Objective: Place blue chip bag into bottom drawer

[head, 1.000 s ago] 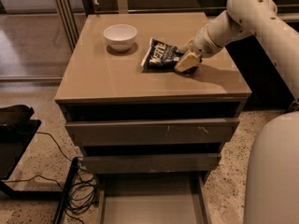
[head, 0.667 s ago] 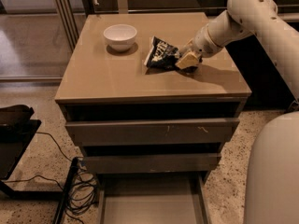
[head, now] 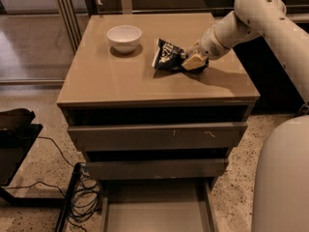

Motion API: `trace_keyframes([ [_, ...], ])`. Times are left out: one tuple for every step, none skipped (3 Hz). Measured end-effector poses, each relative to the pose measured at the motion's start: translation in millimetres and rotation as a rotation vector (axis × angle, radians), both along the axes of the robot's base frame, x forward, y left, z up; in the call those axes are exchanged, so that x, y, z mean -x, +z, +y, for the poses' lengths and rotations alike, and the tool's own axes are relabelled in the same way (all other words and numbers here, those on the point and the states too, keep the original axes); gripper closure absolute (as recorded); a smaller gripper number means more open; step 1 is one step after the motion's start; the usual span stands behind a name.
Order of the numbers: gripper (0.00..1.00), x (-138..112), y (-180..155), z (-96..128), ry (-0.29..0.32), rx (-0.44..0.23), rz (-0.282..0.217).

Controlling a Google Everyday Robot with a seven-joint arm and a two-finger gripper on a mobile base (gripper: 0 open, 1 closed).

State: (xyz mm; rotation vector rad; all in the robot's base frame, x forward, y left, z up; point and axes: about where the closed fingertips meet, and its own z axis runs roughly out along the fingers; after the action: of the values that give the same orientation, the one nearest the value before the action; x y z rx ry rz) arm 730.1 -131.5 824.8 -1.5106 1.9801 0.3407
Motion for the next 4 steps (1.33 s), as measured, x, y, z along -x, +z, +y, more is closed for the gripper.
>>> trace_keyframes([
  [1.00,1.7,1.8,-0.9,-0.001,-0.001,0.000],
  [1.00,26.0,11.2,-8.1,0.002,-0.003,-0.014],
  [1.00,76.1,31.4,-17.1,0.011,-0.015,-0.045],
  [1.00,127.7,49.2,-22.9,0.029,-0.031,-0.078],
])
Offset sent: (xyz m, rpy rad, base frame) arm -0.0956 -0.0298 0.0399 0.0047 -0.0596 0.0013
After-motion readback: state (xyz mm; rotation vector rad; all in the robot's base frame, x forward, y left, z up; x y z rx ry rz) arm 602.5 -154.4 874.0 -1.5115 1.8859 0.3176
